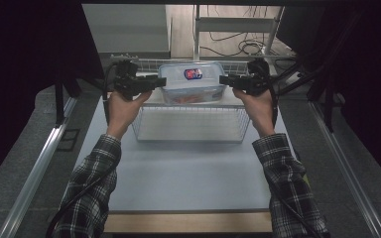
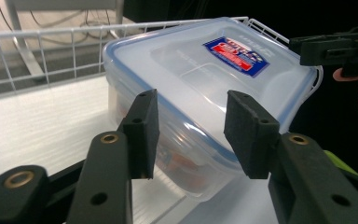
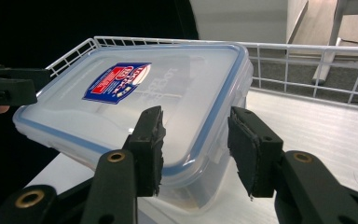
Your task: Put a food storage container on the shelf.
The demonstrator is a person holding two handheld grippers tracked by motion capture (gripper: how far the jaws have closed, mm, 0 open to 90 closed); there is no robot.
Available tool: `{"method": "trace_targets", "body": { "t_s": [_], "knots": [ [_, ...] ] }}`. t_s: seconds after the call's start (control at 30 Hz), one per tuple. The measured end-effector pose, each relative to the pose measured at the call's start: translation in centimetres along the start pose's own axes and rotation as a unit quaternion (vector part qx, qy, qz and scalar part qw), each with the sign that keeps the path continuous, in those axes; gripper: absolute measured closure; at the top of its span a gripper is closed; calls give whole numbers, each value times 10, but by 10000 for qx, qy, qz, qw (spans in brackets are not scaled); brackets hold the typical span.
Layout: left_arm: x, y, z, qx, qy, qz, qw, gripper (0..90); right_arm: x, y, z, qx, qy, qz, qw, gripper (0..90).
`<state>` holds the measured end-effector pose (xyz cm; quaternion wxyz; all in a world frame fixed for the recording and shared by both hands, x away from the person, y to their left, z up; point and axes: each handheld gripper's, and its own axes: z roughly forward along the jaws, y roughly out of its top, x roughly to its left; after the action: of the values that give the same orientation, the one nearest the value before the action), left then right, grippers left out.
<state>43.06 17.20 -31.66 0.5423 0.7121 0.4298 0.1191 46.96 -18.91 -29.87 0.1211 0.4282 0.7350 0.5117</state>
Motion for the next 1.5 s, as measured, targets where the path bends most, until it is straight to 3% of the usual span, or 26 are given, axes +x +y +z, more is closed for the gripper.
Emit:
{"method": "trace_targets", "body": {
  "t_s": [0.07,0.13,0.2,0.27,0.3,0.4,0.47,0.57,0.73,0.87,0.97,1.07,1.17,1.5],
  "knots": [
    [-5,-6,-7,-172,-192,7,9997,576,0,-2,-3,-16,31,-71,10000,578],
    [-9,-9,-10,-171,-198,83,9996,641,0,-5,-8,-81,48,-216,9997,625],
    [-18,-21,-17,-233,-183,351,9989,714,-1,-9,-16,-214,115,-241,9994,704],
    [-20,-26,-19,-270,-217,385,9987,776,-1,-14,-22,-308,82,-266,9991,782],
    [-25,-36,-19,-275,-329,482,9979,801,-2,-19,-25,-345,79,-296,9989,828],
    [-26,-44,-8,13,-443,507,9977,808,-4,-29,-23,-212,147,-275,9993,867],
    [-25,-47,1,150,-306,505,9981,812,-4,-35,-17,-92,174,-253,9995,867],
    [-19,-46,7,163,-307,351,9988,820,-2,-40,-7,1,235,-263,9994,863],
    [-12,-42,10,183,-112,292,9993,815,-1,-41,-1,48,224,-303,9993,855],
    [-7,-40,10,115,-167,144,9997,814,0,-42,3,90,206,-292,9993,851],
    [-7,-40,10,166,-105,211,9996,807,0,-42,2,88,186,-285,9994,846],
    [-10,-42,6,113,-178,199,9996,790,1,-43,-3,24,271,-274,9993,819],
    [-17,-49,1,171,-241,374,9989,752,5,-47,-10,6,270,-354,9990,772],
    [-32,-77,-13,218,-280,558,9978,521,16,-70,-30,100,264,-721,9970,584]
  ]
}}
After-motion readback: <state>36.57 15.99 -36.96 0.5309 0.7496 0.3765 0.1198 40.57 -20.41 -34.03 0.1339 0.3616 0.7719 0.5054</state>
